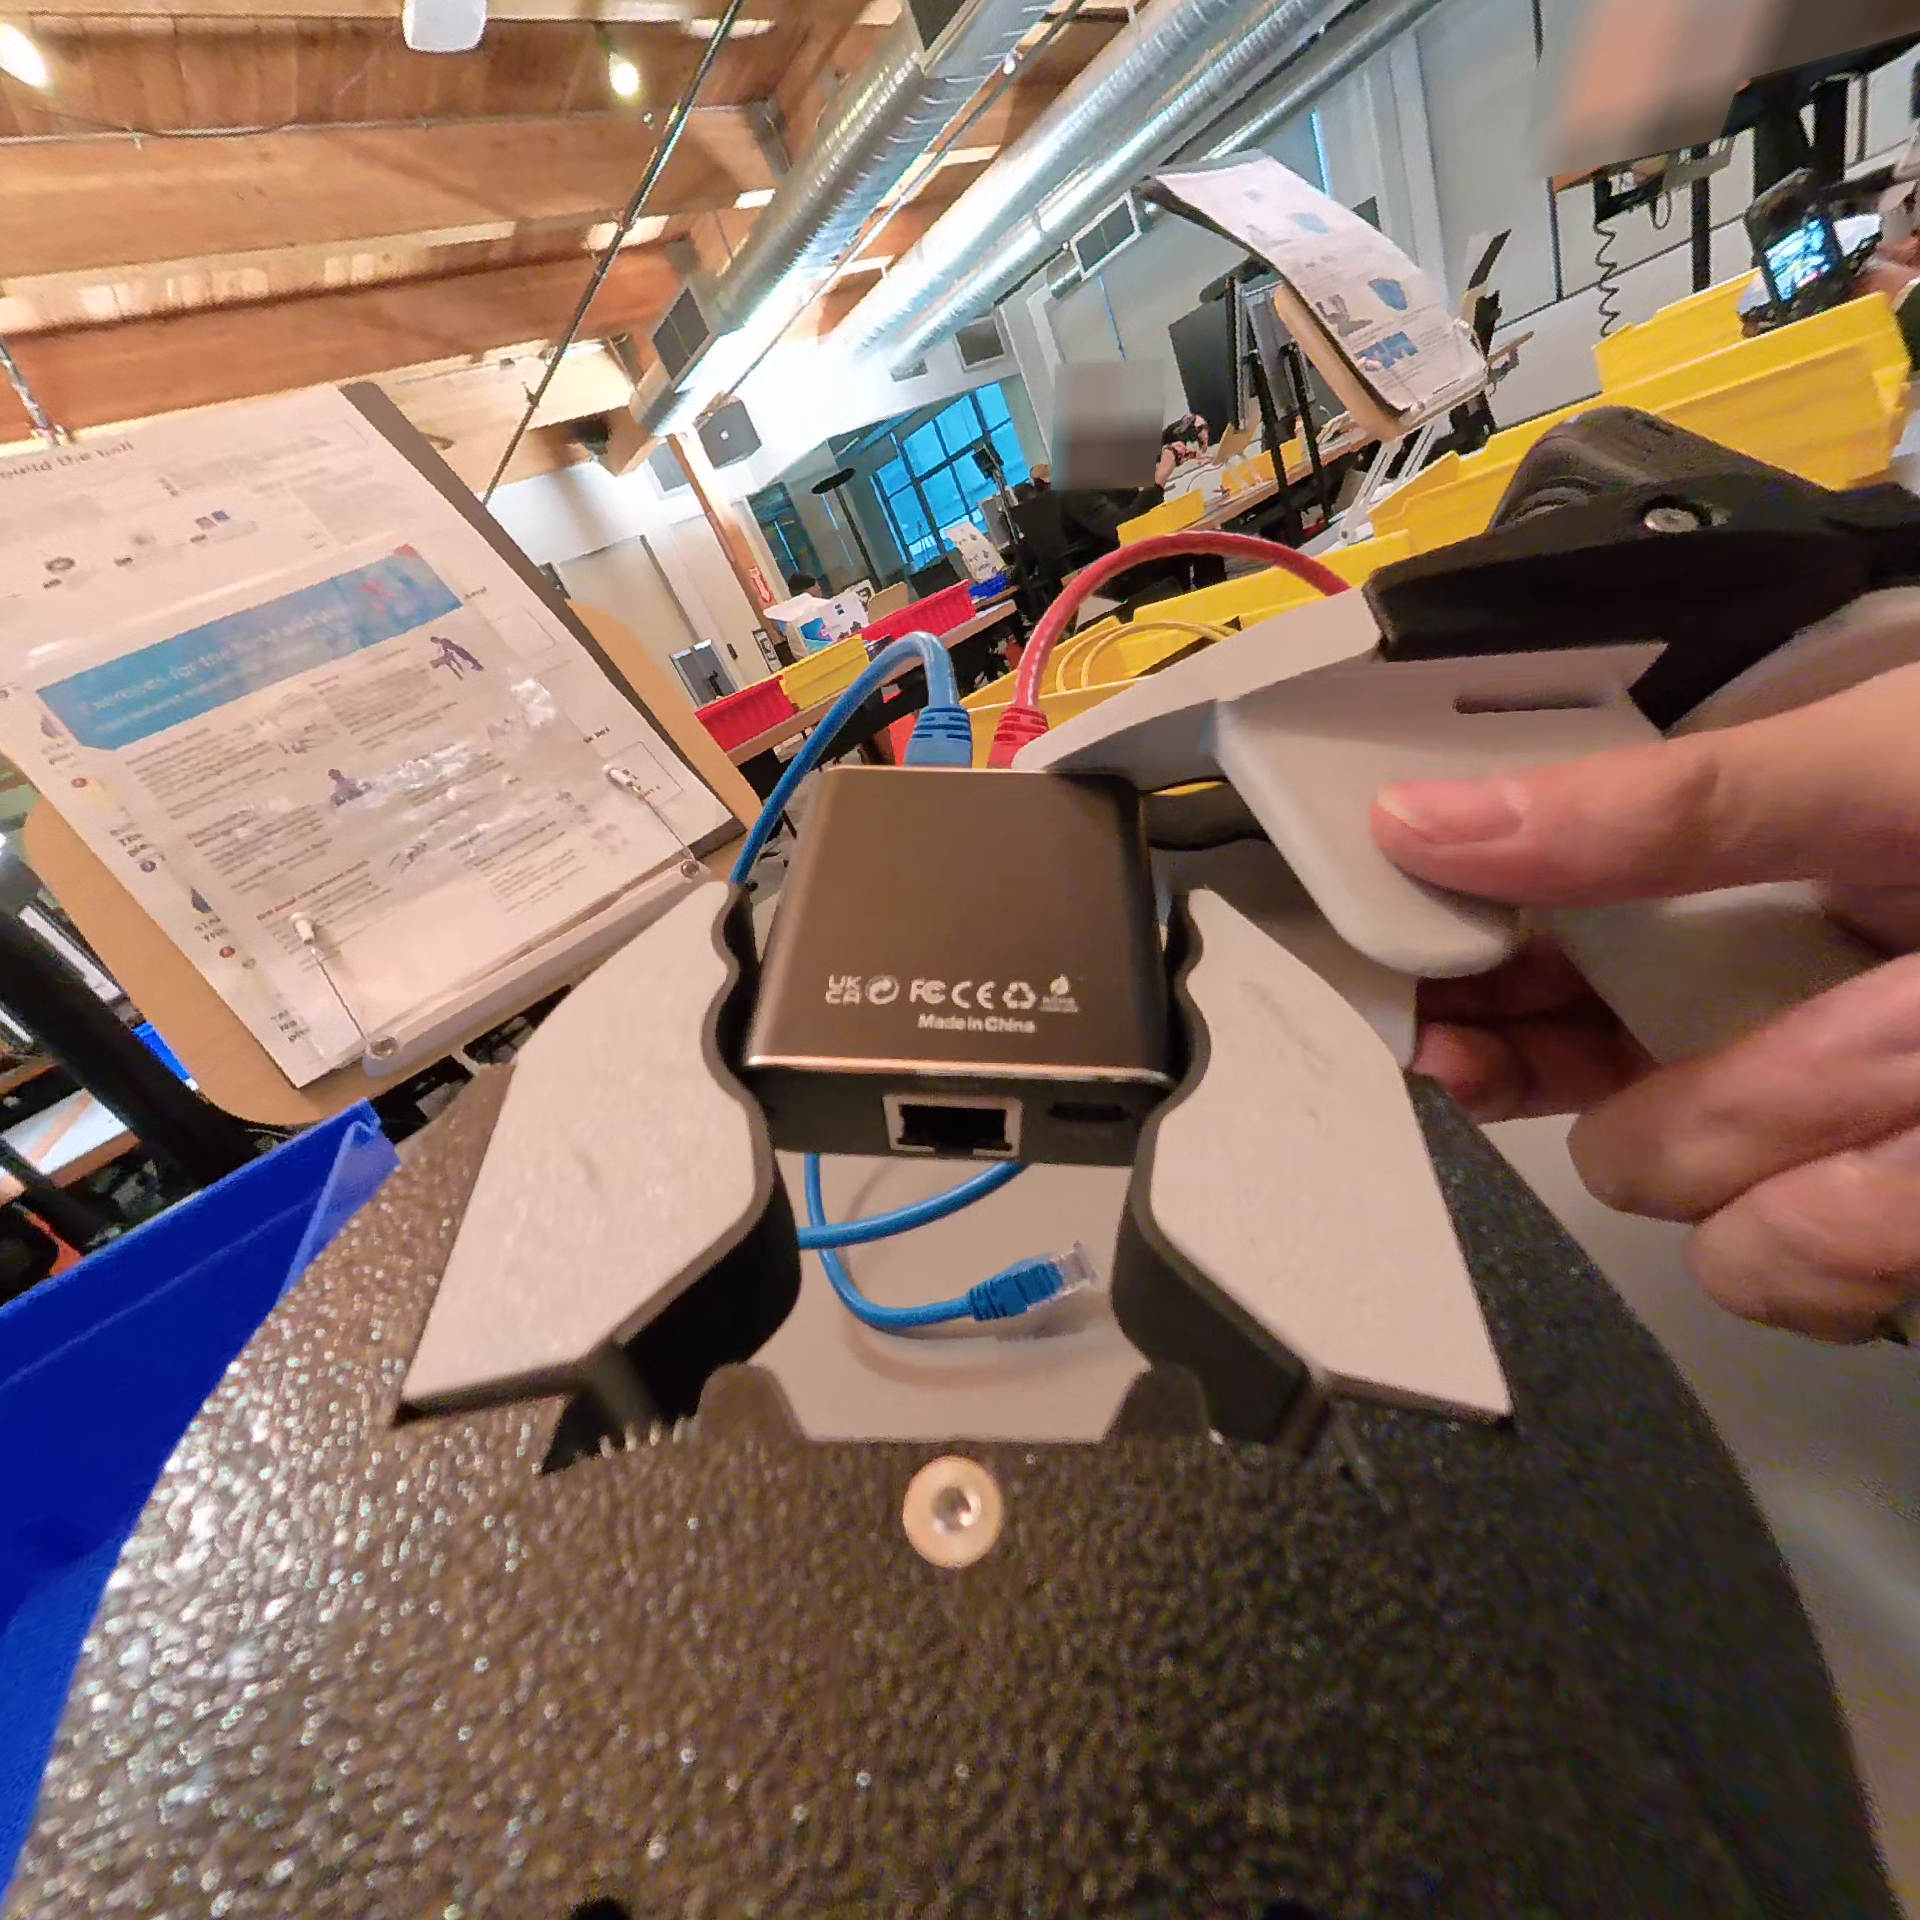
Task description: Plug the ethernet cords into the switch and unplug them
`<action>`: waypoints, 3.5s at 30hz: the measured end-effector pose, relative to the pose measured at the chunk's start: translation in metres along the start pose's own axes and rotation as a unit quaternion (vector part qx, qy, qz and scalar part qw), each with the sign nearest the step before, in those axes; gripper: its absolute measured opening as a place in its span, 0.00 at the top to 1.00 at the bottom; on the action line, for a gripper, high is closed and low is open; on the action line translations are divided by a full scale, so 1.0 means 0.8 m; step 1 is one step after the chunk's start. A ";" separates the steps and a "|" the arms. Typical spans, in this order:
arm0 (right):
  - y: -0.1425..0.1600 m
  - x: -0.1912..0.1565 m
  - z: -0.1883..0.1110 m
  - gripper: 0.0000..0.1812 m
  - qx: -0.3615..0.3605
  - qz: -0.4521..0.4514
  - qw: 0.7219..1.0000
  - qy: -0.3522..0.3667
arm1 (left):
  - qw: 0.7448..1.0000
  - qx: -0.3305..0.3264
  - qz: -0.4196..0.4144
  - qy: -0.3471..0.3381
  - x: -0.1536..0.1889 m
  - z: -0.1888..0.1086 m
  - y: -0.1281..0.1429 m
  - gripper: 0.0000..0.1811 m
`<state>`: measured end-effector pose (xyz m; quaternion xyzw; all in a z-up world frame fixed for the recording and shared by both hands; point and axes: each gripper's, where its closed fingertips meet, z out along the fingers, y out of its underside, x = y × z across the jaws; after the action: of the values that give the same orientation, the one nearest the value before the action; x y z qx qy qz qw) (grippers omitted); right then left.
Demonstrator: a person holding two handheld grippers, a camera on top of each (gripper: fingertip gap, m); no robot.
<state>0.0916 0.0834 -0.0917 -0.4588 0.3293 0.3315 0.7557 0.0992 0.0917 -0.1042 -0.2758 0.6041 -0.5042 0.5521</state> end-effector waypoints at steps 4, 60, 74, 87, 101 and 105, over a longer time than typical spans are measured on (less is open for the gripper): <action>0.000 0.004 0.004 0.94 -0.002 0.006 1.000 -0.007 | 1.000 -0.001 -0.008 -0.016 -0.005 0.002 0.004 0.59; -0.368 0.224 -0.178 0.94 -0.316 -0.100 0.866 0.375 | 0.995 0.058 -0.078 0.004 -0.053 0.045 0.003 0.59; -0.353 0.156 -0.109 0.59 -0.337 -0.293 0.831 0.332 | 0.994 0.050 -0.088 0.028 -0.041 0.026 0.010 0.59; -0.203 0.067 -0.017 0.61 -0.469 -0.282 0.835 0.057 | 0.993 0.042 -0.105 -0.029 -0.048 0.068 -0.005 0.59; -0.087 0.026 -0.064 0.63 -0.207 -0.138 0.967 0.056 | 0.993 0.071 -0.011 0.089 -0.016 0.055 -0.042 0.59; -0.076 -0.001 -0.043 0.63 -0.145 -0.119 0.982 0.017 | 0.986 0.100 -0.039 0.130 -0.013 0.046 -0.049 0.59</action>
<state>0.1333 0.0301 -0.0748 -0.6048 0.2340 0.2757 0.7095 0.1279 0.0766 -0.0599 -0.1750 0.6058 -0.6150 0.4735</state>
